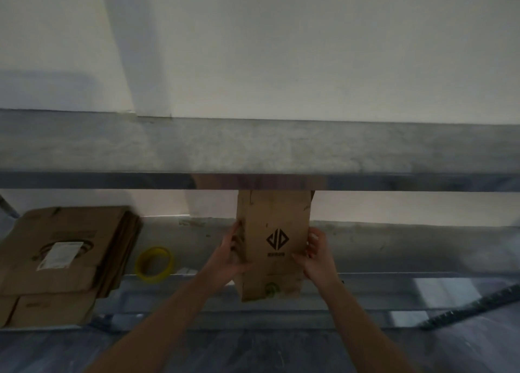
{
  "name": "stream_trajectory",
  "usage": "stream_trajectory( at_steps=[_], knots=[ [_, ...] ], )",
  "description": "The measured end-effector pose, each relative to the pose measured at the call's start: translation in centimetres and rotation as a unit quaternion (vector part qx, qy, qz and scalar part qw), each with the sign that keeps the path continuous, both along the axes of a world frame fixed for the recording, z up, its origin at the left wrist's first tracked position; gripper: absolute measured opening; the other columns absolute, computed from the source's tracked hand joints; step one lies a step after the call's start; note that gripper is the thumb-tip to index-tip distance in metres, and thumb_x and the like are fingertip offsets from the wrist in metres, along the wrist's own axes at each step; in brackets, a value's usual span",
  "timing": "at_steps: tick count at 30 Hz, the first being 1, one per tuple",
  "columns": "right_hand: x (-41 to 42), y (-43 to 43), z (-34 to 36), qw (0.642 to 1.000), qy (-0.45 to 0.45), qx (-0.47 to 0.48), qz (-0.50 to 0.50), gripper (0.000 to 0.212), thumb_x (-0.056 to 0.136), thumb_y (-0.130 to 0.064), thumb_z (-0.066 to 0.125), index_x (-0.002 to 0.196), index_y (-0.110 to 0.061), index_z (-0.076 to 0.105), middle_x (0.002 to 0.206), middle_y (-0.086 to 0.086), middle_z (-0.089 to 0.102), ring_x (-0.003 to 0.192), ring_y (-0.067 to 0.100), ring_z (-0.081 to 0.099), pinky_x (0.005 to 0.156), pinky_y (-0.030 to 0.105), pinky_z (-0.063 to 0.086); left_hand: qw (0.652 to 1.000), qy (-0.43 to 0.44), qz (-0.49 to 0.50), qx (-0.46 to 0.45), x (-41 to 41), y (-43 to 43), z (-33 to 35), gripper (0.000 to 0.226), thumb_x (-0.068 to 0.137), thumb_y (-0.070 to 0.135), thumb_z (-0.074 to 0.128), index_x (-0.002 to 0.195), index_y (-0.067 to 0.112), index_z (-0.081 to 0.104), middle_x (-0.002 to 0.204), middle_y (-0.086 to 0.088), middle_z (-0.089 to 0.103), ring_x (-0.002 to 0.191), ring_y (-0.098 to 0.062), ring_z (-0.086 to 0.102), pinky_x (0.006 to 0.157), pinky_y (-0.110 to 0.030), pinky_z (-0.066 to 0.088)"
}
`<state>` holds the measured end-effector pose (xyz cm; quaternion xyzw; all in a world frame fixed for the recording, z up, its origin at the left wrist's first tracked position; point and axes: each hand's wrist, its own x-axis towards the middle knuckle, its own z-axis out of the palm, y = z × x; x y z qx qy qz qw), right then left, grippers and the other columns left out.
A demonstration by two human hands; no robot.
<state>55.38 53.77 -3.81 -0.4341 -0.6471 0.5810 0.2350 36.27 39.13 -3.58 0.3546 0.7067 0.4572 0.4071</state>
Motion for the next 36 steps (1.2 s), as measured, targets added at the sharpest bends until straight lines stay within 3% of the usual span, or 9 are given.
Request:
stream_trajectory(
  at_steps=[3, 9, 13, 16, 22, 25, 28, 31, 36],
  knots=[
    [-0.6, -0.4, 0.3, 1.000, 0.023, -0.017, 0.007, 0.053, 0.083, -0.007, 0.074, 0.117, -0.036, 0.046, 0.124, -0.007, 0.057, 0.116, 0.016, 0.057, 0.097, 0.044, 0.053, 0.994, 0.095, 0.042, -0.017, -0.2, 0.1, 0.1, 0.090, 0.073, 0.021, 0.082, 0.143, 0.031, 0.027, 0.139, 0.007, 0.036, 0.130, -0.016, 0.039, 0.099, -0.034, 0.047],
    [-2.1, -0.7, 1.5, 0.998, 0.035, 0.054, 0.014, 0.041, 0.086, -0.001, 0.068, 0.106, -0.033, 0.050, 0.116, -0.011, 0.059, 0.114, 0.010, 0.057, 0.097, 0.031, 0.051, 0.993, -0.054, 0.090, 0.055, -1.0, 0.3, 2.2, 0.090, 0.074, 0.029, 0.079, 0.142, 0.046, 0.022, 0.123, 0.017, 0.046, 0.106, -0.005, 0.054, 0.073, -0.022, 0.057],
    [-2.6, -0.4, 2.4, 0.996, 0.045, 0.076, 0.016, 0.043, 0.085, 0.003, 0.068, 0.104, -0.030, 0.047, 0.113, -0.009, 0.058, 0.116, 0.014, 0.057, 0.096, 0.033, 0.052, 0.991, -0.047, 0.098, 0.075, -1.3, 0.6, 3.0, 0.082, 0.079, 0.030, 0.075, 0.141, 0.046, 0.024, 0.134, 0.008, 0.045, 0.120, -0.016, 0.050, 0.096, -0.042, 0.051],
    [-2.6, -0.7, 2.5, 0.995, 0.031, 0.092, 0.011, 0.060, 0.083, 0.002, 0.070, 0.126, -0.030, 0.044, 0.120, -0.004, 0.056, 0.116, 0.015, 0.056, 0.096, 0.035, 0.053, 0.989, 0.002, 0.112, 0.100, -1.0, 0.4, 3.2, 0.063, 0.083, 0.026, 0.072, 0.128, 0.047, 0.034, 0.134, 0.010, 0.046, 0.127, -0.014, 0.046, 0.101, -0.035, 0.046],
    [-2.4, -2.1, 1.3, 0.979, -0.014, 0.201, 0.038, 0.092, 0.084, -0.003, 0.070, 0.145, -0.052, 0.021, 0.126, -0.006, 0.039, 0.107, -0.017, 0.046, 0.079, -0.007, 0.035, 0.988, 0.030, 0.123, 0.089, -0.8, -0.5, 3.8, 0.091, 0.080, 0.033, 0.074, 0.148, 0.045, 0.013, 0.137, 0.001, 0.042, 0.123, -0.017, 0.048, 0.099, -0.044, 0.048],
    [-2.3, -2.5, 1.1, 0.977, -0.005, 0.209, 0.037, 0.095, 0.085, -0.003, 0.069, 0.139, -0.062, 0.017, 0.131, -0.010, 0.042, 0.111, -0.023, 0.044, 0.084, 0.002, 0.045, 0.987, 0.094, 0.106, 0.075, -1.2, -0.8, 4.3, 0.079, 0.082, 0.041, 0.071, 0.144, 0.045, 0.022, 0.140, 0.012, 0.032, 0.124, -0.014, 0.043, 0.101, -0.038, 0.046],
    [-2.2, -2.8, 1.4, 0.985, 0.015, 0.170, 0.030, 0.081, 0.085, -0.010, 0.072, 0.143, -0.046, 0.028, 0.135, -0.012, 0.049, 0.122, 0.002, 0.052, 0.096, 0.030, 0.054, 0.987, 0.075, 0.111, 0.094, -1.2, -1.0, 4.6, 0.068, 0.083, 0.034, 0.072, 0.137, 0.037, 0.031, 0.141, 0.006, 0.039, 0.129, -0.016, 0.043, 0.097, -0.029, 0.048],
    [-2.0, -2.9, 2.3, 0.985, 0.055, 0.158, 0.029, 0.063, 0.086, -0.025, 0.074, 0.130, -0.046, 0.034, 0.130, -0.017, 0.050, 0.121, 0.004, 0.053, 0.094, 0.027, 0.054, 0.986, 0.059, 0.107, 0.116, -0.7, -1.1, 5.2, 0.063, 0.082, 0.028, 0.073, 0.127, 0.042, 0.032, 0.131, 0.016, 0.046, 0.126, -0.012, 0.047, 0.079, -0.011, 0.050],
    [-1.1, -2.5, 4.0, 0.987, 0.041, 0.137, 0.070, 0.072, 0.092, -0.039, 0.062, 0.149, -0.041, 0.019, 0.137, -0.011, 0.049, 0.122, 0.005, 0.052, 0.099, 0.033, 0.052, 0.986, 0.086, 0.085, 0.112, -0.7, -2.2, 5.9, 0.076, 0.085, 0.028, 0.070, 0.133, 0.066, 0.024, 0.140, 0.011, 0.043, 0.125, -0.007, 0.046, 0.100, -0.035, 0.047]
  ],
)
